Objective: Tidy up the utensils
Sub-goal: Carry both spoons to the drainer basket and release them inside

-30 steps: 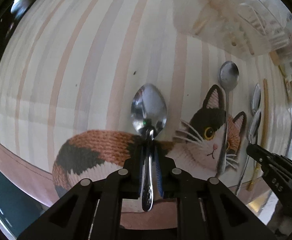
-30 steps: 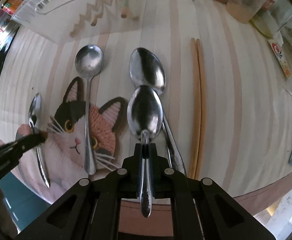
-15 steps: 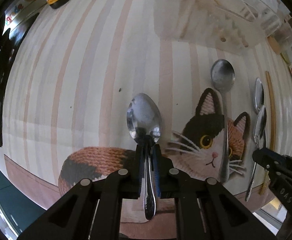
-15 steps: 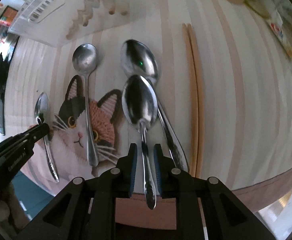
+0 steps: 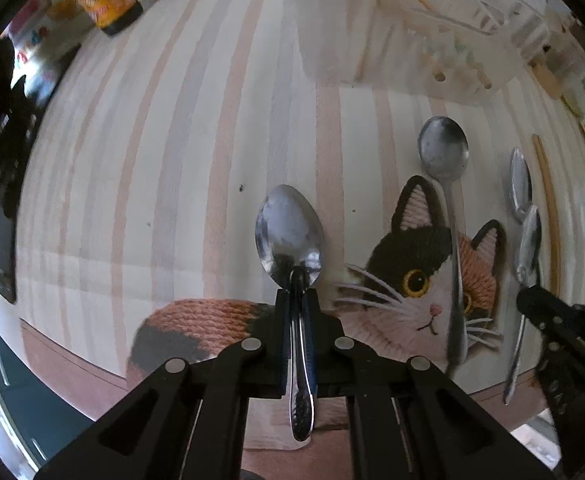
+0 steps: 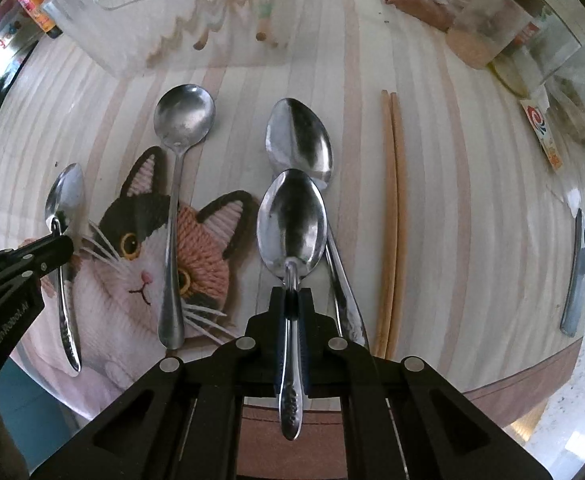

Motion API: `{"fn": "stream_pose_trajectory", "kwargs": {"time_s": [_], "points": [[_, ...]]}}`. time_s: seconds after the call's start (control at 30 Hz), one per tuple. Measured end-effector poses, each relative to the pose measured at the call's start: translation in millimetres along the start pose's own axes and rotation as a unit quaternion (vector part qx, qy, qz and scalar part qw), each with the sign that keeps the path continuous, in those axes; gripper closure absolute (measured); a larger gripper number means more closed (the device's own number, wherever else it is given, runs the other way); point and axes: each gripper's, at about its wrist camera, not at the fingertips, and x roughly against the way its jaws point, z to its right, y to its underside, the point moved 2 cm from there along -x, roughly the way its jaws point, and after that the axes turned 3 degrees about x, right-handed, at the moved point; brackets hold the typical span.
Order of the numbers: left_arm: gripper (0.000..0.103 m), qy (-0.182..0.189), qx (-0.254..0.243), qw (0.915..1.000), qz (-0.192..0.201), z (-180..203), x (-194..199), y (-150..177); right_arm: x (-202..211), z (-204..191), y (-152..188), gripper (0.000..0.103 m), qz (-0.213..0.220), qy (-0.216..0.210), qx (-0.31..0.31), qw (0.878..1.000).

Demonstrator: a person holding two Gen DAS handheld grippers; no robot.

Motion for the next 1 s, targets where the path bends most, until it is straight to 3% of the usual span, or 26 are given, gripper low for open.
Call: {"fn": "stream_pose_trajectory", "kwargs": {"time_s": [0.2,0.57,0.83,1.0], "points": [[0.099,0.007,0.011,0.9998,0.015,-3.8,19.3,3.7,24.5,31.0,12.7,0.097,0.023,-0.032,-0.019,0.999],[0.099,0.028,0.026,0.9931,0.110,-12.7,115.6,-18.9,90.4,52.5,3.4,0.097,0.081,-0.060,-0.033,0.994],[0.099,0.048,0.016,0.9844,0.168,-6.6,174.1,-64.8,153.4,63.5,-41.7,0.097,0.134,-0.085,-0.037,0.987],[0.099,0.059,0.011,0.9817,0.181,-2.2,188.6,-99.5,183.7,68.2,-83.5,0.097,0.171,-0.095,-0.037,0.980]]}}
